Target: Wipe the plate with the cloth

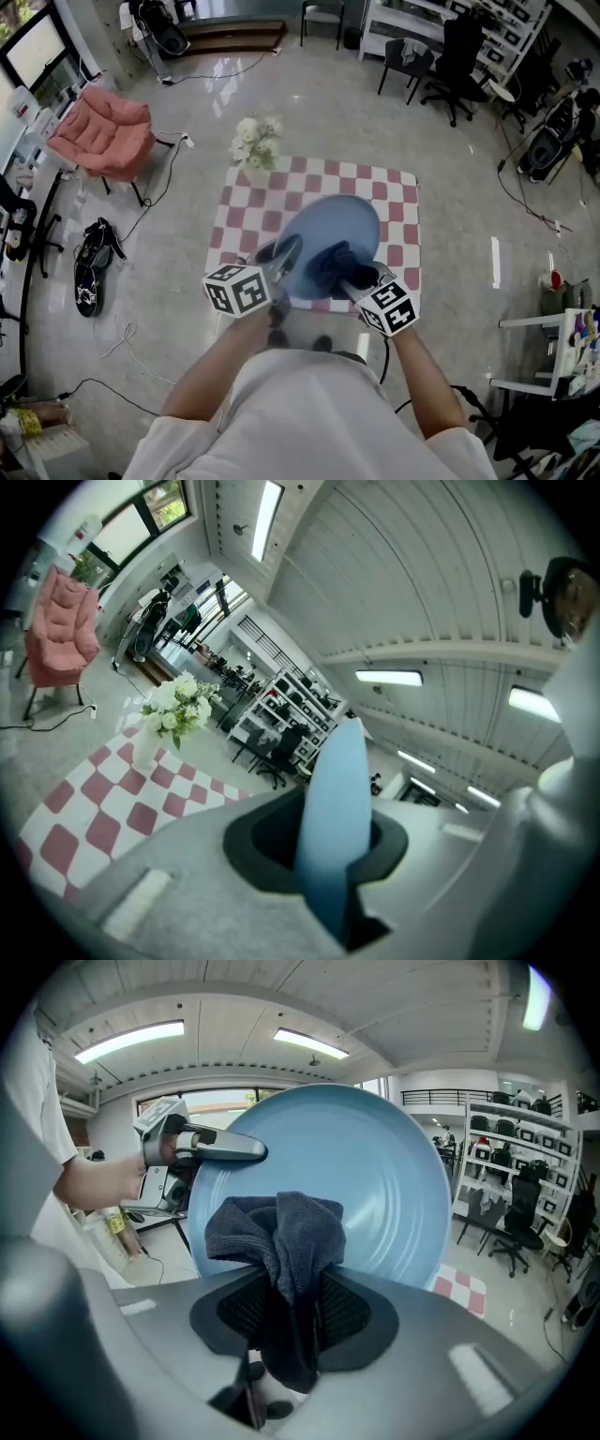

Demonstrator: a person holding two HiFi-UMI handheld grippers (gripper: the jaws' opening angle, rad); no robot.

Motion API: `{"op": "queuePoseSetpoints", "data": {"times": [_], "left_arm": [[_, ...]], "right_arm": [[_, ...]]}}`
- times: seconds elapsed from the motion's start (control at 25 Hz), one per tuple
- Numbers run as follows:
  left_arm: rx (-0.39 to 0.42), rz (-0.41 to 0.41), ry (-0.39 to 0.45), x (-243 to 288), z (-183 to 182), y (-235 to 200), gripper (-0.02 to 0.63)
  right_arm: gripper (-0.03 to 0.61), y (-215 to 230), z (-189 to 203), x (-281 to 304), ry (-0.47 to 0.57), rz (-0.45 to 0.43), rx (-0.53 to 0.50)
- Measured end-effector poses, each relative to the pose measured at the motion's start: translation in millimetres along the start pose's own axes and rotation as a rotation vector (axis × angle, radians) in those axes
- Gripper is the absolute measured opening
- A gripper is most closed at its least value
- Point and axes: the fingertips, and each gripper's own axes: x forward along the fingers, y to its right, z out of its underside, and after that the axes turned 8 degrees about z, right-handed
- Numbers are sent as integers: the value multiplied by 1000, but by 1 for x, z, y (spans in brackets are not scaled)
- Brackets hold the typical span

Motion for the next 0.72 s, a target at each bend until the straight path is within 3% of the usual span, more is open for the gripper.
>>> {"op": "queuePoseSetpoints", "data": {"times": [0.72], "left_arm": [[50,30,34,1,-3,15,51]], "right_arm": [[135,-70,-41,4,51,-171,-119]]}}
